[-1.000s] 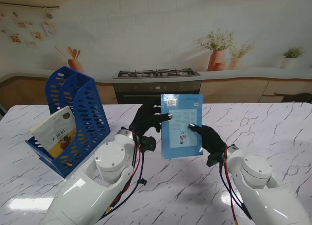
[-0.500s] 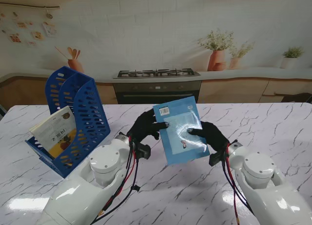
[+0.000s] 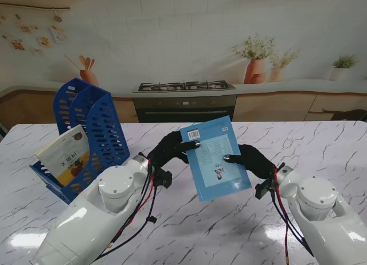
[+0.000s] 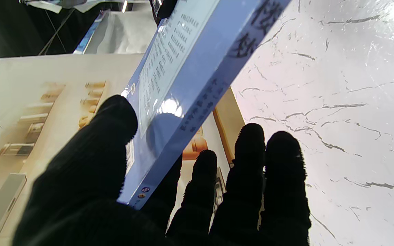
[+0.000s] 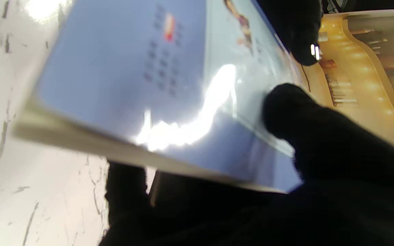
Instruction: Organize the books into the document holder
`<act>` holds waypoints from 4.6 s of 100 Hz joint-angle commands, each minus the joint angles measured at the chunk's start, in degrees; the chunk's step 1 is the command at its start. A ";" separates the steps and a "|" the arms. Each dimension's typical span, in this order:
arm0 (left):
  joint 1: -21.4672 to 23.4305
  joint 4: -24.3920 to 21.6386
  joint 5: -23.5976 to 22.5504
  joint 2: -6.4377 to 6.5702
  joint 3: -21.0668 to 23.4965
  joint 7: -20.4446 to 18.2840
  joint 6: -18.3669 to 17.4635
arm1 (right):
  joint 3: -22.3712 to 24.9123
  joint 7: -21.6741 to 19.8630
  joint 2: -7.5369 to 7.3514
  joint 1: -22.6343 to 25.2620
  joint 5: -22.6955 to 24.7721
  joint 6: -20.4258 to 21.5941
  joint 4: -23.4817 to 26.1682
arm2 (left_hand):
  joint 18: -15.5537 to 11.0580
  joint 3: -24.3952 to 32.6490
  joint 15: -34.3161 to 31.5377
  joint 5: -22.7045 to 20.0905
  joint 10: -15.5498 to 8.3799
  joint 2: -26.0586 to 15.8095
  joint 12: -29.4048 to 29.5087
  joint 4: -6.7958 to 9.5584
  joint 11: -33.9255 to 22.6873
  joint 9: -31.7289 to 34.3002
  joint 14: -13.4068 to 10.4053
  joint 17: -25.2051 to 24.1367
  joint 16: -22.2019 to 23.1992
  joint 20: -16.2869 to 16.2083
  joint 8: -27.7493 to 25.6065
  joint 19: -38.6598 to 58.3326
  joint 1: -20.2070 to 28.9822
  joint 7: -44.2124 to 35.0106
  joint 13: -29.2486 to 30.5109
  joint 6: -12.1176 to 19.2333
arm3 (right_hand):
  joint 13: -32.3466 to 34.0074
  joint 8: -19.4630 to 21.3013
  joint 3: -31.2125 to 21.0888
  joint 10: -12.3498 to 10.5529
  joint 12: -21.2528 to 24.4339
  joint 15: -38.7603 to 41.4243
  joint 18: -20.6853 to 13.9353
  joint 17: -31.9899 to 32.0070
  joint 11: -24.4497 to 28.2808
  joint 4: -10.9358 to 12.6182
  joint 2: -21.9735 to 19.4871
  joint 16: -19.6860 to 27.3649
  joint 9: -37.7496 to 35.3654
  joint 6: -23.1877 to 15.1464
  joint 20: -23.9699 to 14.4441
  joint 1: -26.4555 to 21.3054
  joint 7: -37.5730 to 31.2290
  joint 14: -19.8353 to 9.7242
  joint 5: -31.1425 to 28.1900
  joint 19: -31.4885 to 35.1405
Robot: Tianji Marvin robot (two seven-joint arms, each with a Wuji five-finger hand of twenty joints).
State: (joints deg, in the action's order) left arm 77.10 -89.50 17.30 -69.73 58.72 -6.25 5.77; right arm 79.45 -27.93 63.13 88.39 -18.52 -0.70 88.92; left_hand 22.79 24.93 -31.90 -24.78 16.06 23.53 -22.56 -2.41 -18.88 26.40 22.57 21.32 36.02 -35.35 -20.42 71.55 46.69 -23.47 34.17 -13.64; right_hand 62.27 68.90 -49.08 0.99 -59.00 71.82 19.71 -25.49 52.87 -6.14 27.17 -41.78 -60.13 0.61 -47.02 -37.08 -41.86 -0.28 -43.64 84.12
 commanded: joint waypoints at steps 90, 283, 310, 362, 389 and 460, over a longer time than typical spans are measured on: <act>-2.88 3.36 2.97 0.10 -0.63 -3.52 2.25 | -0.38 -6.31 -0.96 -2.26 -0.88 3.12 -2.97 | -2.52 -7.33 -6.67 7.08 8.55 -2.81 4.41 0.89 4.40 -13.81 -0.08 11.74 3.52 0.25 3.55 6.62 -1.38 9.25 6.38 -3.34 | 3.20 7.30 -8.08 -5.62 -2.96 2.64 1.93 -0.83 7.14 7.86 -11.31 -1.66 -0.44 -17.02 -1.00 -9.81 -14.19 -6.58 -6.96 1.24; 20.40 -35.17 -23.03 7.06 30.16 -10.05 16.87 | 4.89 8.06 0.99 0.56 5.45 3.13 0.55 | -28.53 30.28 -31.66 -12.20 -14.71 13.63 -32.43 1.76 -4.27 38.04 -16.80 40.48 14.82 5.63 -45.89 35.06 14.14 -51.22 37.99 20.59 | -21.15 -31.40 17.58 2.29 33.21 -58.68 8.16 21.46 -37.35 3.62 -4.19 16.72 19.71 -0.90 11.35 15.32 23.26 5.97 11.57 -34.47; 24.87 -39.13 -25.71 6.97 37.48 -9.54 21.03 | 5.77 6.77 0.68 0.85 5.76 3.18 0.14 | -28.25 29.96 -31.60 -12.21 -14.98 13.31 -32.57 1.90 -4.27 37.99 -16.80 40.42 15.13 5.60 -46.13 34.98 14.16 -51.21 37.89 20.95 | -21.02 -31.51 17.46 2.18 33.18 -58.69 8.12 21.60 -37.30 3.58 -4.26 16.66 19.58 -0.89 11.50 15.42 23.22 5.98 11.56 -35.15; 35.28 -45.99 -27.59 7.97 54.37 -15.51 23.59 | 6.44 6.03 0.55 0.71 5.86 2.40 -0.09 | -27.56 28.74 -31.25 -12.09 -15.61 12.69 -32.88 2.57 -4.07 37.87 -16.39 40.39 16.05 5.81 -46.32 34.67 14.23 -50.96 37.66 21.57 | -21.20 -31.72 17.47 2.14 33.26 -58.92 7.98 21.85 -37.49 3.55 -4.34 16.70 19.62 -0.84 11.61 15.54 23.29 6.02 11.73 -36.15; 37.62 -46.49 -29.36 7.53 58.91 -14.63 23.29 | 5.84 7.47 0.86 0.14 5.90 3.51 -0.55 | -27.20 28.25 -31.02 -12.13 -15.90 12.47 -33.11 3.00 -3.87 37.85 -16.25 40.38 16.69 6.01 -46.41 34.62 14.24 -50.90 37.61 21.76 | -20.66 -31.64 17.40 1.80 33.09 -58.59 7.98 21.82 -37.08 3.55 -4.03 16.54 19.04 -0.99 11.48 15.62 22.94 5.60 11.25 -36.25; 33.64 -44.41 -38.51 9.84 61.92 -20.82 24.29 | 6.07 7.64 0.87 0.36 6.08 2.98 -0.40 | -26.85 27.46 -29.81 -11.87 -16.89 12.33 -33.58 3.11 -3.22 37.81 -16.53 40.26 18.15 6.79 -47.02 33.83 14.05 -50.73 37.63 23.22 | -20.60 -31.73 17.20 1.49 33.10 -58.59 7.94 21.90 -36.94 3.49 -3.89 16.58 18.79 -1.03 11.46 16.04 22.85 5.38 11.14 -36.70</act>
State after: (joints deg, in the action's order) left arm 111.69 -134.75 -20.40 -60.38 120.67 -26.15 31.29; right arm 85.67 -20.35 63.59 88.34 -12.30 2.49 88.21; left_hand 9.37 41.69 -57.22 -32.40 3.66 40.94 -55.43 -3.20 -22.28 63.48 10.71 59.77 51.50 -28.85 -64.98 97.00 53.37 -66.96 64.40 -4.01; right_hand 41.16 37.91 -31.62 4.25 -25.91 13.87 19.78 -4.28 16.00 -4.14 21.89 -25.48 -40.81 -0.01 -35.52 -23.10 -18.81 6.22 -33.40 47.77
